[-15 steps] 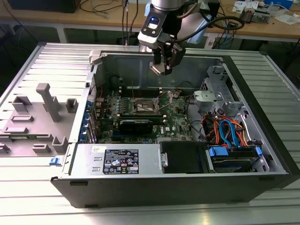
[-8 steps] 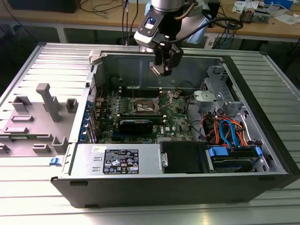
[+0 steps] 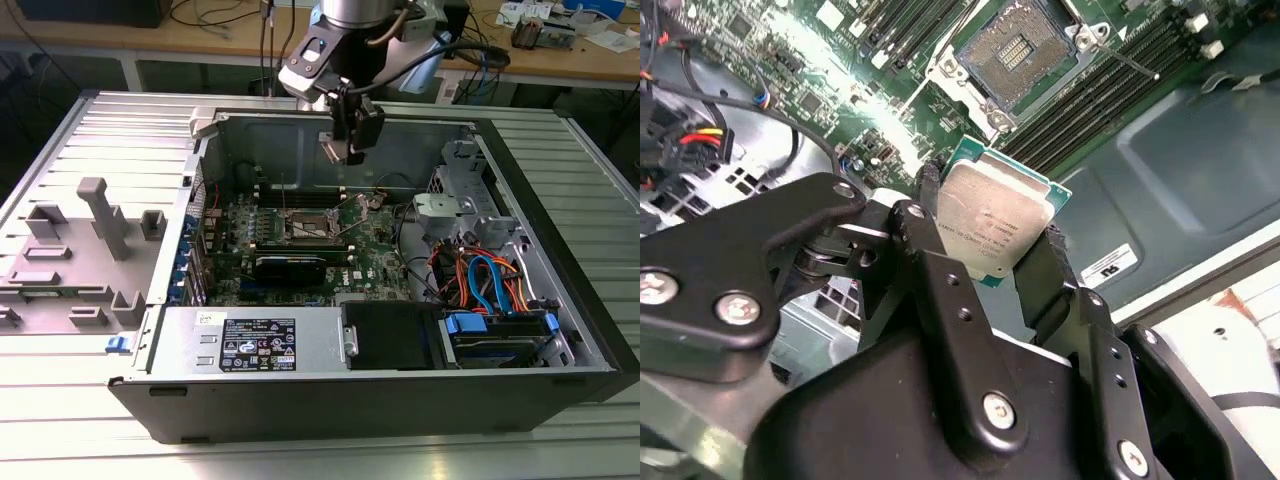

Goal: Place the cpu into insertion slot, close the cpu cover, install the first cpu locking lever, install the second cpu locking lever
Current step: 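Place the cpu into insertion slot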

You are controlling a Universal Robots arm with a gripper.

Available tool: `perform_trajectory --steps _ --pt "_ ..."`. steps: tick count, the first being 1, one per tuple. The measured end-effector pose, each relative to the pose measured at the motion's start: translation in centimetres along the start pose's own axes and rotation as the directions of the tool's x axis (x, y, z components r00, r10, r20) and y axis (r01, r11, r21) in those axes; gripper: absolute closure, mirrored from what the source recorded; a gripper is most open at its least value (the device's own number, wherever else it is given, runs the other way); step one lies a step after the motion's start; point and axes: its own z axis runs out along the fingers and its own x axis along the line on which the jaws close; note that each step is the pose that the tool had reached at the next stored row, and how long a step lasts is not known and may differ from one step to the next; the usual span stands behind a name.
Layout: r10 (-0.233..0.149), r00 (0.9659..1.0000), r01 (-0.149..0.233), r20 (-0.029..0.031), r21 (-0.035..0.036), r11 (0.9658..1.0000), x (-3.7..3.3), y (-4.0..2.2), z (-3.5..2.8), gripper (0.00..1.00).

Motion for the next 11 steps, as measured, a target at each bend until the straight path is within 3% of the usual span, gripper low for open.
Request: perform_trajectory --steps 3,11 --pt "0.035 0.9994 -0.035 0.003 -0.0006 0.9994 -0.01 -0.01 0.05 0.46" --pt "0.039 0.9992 -0.039 0.0033 -0.0007 0.9992 0.0 0.0 0.06 0.46"
